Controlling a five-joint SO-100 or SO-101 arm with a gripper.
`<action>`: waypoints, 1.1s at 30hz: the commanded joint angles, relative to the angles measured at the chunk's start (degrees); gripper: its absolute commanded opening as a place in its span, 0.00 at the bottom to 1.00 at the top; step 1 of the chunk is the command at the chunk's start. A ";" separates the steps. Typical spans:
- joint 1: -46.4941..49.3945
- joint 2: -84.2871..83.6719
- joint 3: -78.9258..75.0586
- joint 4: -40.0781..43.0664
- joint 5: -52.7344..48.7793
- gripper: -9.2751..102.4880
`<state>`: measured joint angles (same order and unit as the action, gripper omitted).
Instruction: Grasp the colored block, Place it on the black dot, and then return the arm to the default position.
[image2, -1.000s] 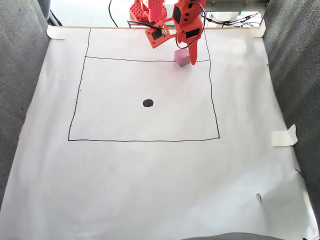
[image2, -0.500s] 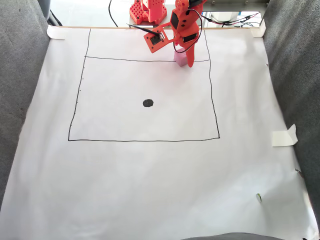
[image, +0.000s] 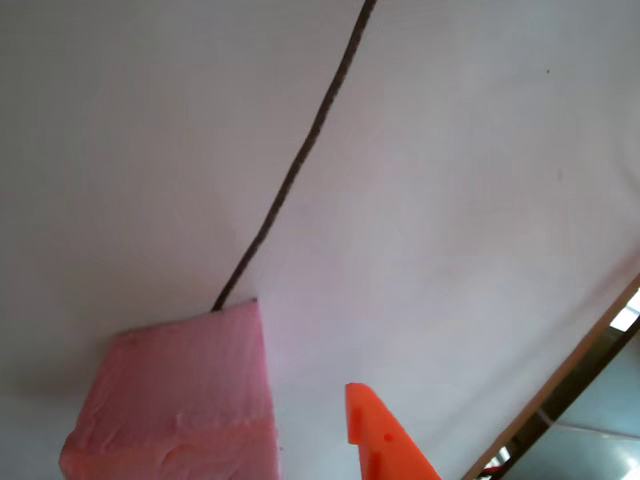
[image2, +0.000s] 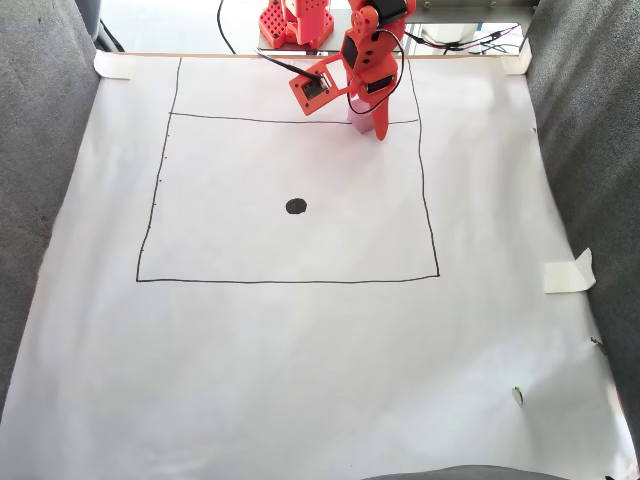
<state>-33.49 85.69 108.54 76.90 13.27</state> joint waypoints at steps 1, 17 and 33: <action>-0.44 1.76 -0.44 -0.44 0.44 0.49; 0.00 -1.41 -2.46 -0.44 1.76 0.42; 0.62 1.41 -2.90 3.34 2.20 0.11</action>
<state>-33.84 84.11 107.67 79.80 15.21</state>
